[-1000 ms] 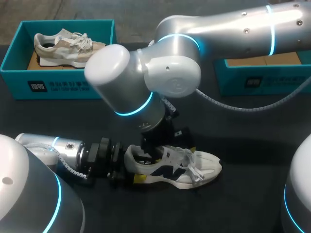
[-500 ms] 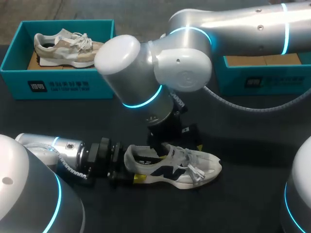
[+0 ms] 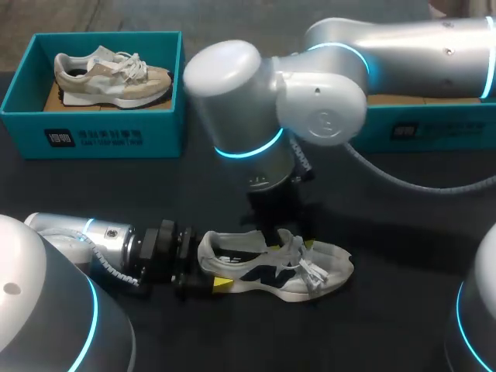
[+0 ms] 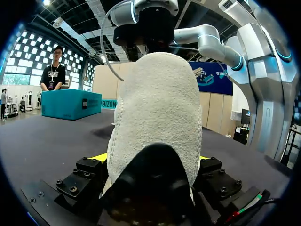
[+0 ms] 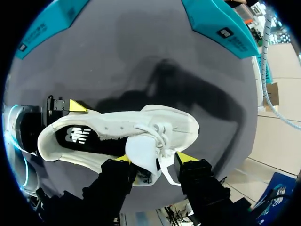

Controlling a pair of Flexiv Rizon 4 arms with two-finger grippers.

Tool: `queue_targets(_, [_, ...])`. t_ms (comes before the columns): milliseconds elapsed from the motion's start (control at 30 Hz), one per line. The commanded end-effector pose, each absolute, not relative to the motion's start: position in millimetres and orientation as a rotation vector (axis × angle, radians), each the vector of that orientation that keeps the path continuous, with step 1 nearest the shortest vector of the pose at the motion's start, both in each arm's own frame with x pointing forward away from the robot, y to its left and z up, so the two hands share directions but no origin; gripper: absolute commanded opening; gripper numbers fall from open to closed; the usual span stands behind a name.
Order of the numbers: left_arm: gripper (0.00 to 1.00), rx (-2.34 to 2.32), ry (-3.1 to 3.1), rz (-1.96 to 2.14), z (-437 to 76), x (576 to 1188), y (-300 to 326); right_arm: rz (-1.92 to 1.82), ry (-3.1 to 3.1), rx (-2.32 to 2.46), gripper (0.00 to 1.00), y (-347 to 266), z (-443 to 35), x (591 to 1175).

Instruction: Take the shoe out of the shoebox, open the shoe tongue, remove and reinsert the insole, then place the shoe into the shoebox

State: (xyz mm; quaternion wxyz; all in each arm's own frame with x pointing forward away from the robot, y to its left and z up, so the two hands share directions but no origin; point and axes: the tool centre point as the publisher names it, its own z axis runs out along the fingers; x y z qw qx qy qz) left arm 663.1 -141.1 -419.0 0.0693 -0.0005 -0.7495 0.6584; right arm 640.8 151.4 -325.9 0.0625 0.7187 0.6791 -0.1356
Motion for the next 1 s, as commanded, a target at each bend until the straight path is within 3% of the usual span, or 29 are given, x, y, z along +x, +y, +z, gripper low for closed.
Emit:
queue_targets(33, [0.0, -0.001, -2.258, 1.978, -418, 663, -142, -0.338, 1.435, 2.576, 0.48, 155, -326, 633])
queue_targets(567, [0.0, -0.001, -2.258, 1.978, -418, 663, -142, -0.379, 1.51, 2.597, 0.33, 172, -323, 625])
queue_targets(667, [0.0, -0.001, -2.258, 1.978, -418, 663, -142, -0.377, 1.522, 2.594, 0.18, 174, -322, 624])
queue_targets(733, [0.0, -0.001, -2.258, 1.978, -418, 663, -142, -0.378, 1.537, 2.591, 0.0, 172, -322, 625])
queue_targets(1000, [0.0, -0.001, -2.258, 1.978, -418, 663, -142, -0.339, 1.634, 2.579, 0.0, 152, -319, 625])
